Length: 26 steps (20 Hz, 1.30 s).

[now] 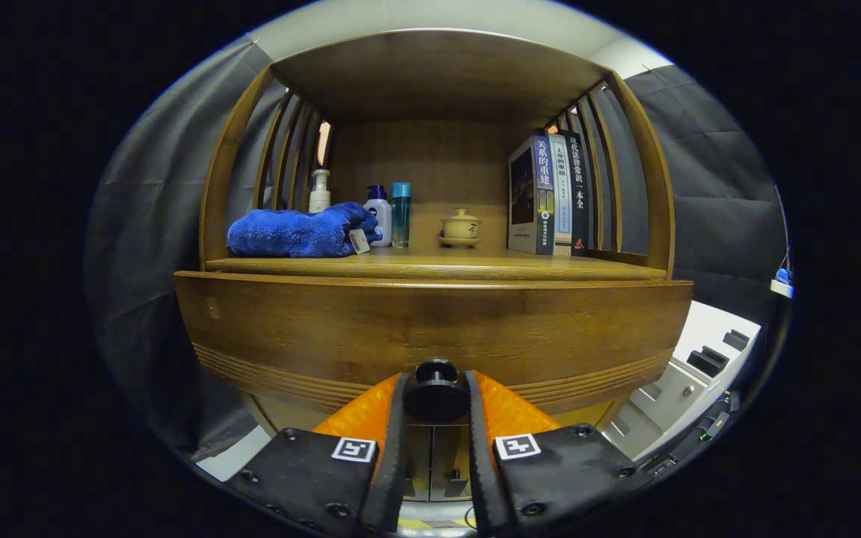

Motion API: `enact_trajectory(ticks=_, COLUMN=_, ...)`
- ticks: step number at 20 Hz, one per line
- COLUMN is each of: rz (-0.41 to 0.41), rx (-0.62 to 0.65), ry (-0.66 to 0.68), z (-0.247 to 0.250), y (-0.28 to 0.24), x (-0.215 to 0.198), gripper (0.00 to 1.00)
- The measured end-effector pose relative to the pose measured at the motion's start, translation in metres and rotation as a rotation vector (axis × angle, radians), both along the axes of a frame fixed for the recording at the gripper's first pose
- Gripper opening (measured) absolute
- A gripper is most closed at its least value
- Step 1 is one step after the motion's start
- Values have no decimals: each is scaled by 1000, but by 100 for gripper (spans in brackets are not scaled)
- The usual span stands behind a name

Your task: Pull open the drawer, take out the items inside it, and place them on the countertop above the cabinet.

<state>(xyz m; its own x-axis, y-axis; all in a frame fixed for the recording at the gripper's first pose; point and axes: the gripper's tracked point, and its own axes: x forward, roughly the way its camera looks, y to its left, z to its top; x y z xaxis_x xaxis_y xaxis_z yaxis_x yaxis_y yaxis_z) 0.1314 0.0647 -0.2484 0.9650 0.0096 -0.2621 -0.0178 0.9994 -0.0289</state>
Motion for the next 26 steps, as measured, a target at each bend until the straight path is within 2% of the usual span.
enact_trajectory(ticks=26, rz=13, rx=14, ry=6, z=13, y=-2, x=-82, gripper=44)
